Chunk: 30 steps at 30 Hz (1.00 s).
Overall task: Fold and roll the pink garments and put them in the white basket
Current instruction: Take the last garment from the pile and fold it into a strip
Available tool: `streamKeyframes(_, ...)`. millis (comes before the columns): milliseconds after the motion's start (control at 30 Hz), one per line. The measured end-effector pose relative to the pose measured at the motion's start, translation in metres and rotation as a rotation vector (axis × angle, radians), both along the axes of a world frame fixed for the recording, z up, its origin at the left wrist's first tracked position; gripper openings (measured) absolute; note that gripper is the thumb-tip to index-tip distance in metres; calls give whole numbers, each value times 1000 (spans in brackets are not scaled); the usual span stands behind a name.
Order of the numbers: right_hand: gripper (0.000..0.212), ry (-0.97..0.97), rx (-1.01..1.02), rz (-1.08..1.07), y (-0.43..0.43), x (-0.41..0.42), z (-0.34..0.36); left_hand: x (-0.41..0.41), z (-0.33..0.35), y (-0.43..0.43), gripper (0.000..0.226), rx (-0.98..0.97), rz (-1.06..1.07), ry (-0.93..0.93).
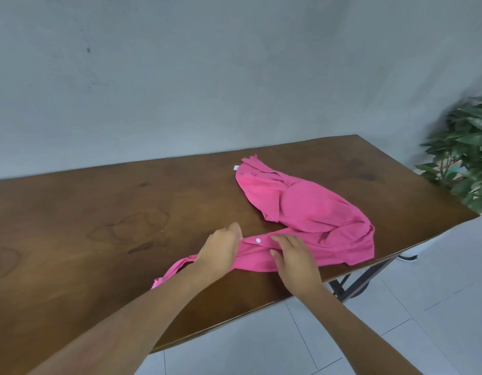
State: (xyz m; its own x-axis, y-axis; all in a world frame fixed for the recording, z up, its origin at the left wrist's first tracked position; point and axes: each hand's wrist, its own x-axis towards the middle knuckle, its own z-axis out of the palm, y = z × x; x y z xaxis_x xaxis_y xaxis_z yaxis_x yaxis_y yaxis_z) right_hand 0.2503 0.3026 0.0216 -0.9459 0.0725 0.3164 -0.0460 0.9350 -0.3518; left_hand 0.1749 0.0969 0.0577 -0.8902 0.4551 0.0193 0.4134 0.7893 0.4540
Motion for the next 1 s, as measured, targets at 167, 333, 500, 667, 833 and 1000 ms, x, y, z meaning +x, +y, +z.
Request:
streamKeyframes(167, 20, 98, 67, 49, -12, -14, -4, 10, 16, -13, 9, 105, -53, 56)
streamKeyframes(333, 29, 124, 179, 84, -21, -5, -2, 12, 23, -40, 24, 16, -95, 85)
streamKeyframes(500, 38, 182, 261, 19, -8, 7, 2, 13, 20, -83, 26, 22, -77, 121)
streamKeyframes(667, 43, 213, 367, -34, -9, 26, 13, 16, 23, -135, 30, 64, -78, 105)
streamKeyframes(833, 33, 306, 422, -89, -33, 41, 26, 24, 20, -192, 31, 160, -47, 59)
streamKeyframes(1000, 33, 368, 345, -68, -94, 56, 39, 34, -2, -262, 32, 169, -1, 35)
